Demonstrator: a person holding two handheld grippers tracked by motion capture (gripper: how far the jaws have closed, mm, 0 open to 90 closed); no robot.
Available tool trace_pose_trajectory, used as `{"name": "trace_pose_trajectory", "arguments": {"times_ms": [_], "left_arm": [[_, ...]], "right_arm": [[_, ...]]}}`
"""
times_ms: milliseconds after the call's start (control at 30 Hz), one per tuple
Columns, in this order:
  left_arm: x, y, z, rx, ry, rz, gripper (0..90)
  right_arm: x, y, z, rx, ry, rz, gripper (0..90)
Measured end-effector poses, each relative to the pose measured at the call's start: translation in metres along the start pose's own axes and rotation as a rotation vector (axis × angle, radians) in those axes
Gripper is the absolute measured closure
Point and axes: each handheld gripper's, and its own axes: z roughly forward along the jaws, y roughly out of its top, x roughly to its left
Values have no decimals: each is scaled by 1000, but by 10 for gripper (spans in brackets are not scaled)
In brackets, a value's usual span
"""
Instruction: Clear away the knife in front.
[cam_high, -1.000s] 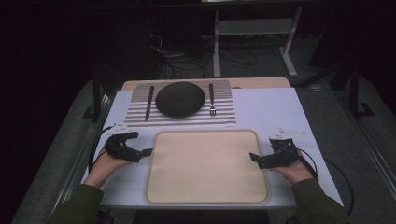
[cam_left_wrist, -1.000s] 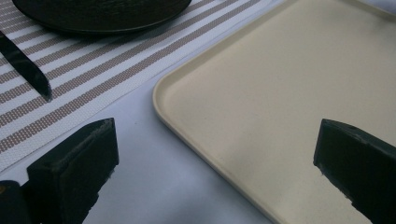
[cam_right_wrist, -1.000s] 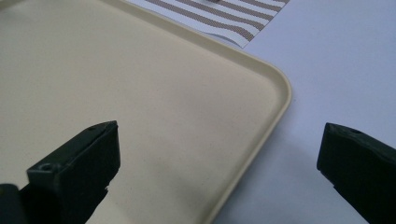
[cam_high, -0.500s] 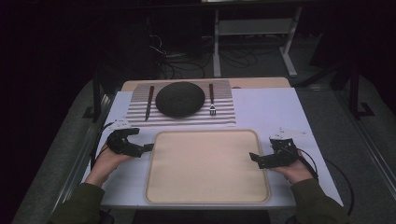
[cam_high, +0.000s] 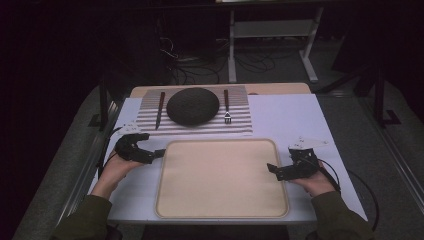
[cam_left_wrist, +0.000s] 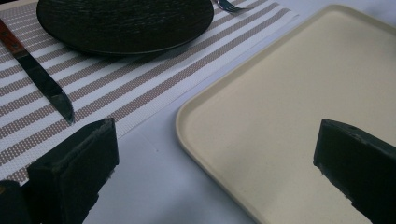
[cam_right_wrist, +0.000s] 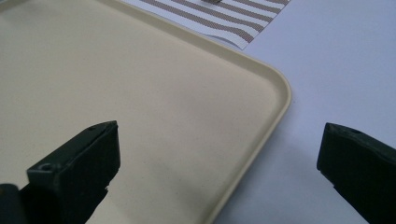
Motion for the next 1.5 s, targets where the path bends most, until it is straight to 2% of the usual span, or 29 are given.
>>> {"name": "trace_pose_trajectory", "arguments": {"times_ms": [167,633,867,1500], "left_arm": [[2,2,1,-6,0,-7,0],[11,13,7,-5,37,-5,0],[16,17,11,-6,55,-17,0],[29,33,19,-12,107,-33,49]], "right_arm": [[0,0,0,0,-1,2,0],[0,0,1,4,-1,1,0],[-1,0,1,3,0,3,0],[-1,0,0,3,-1,10,0]]}}
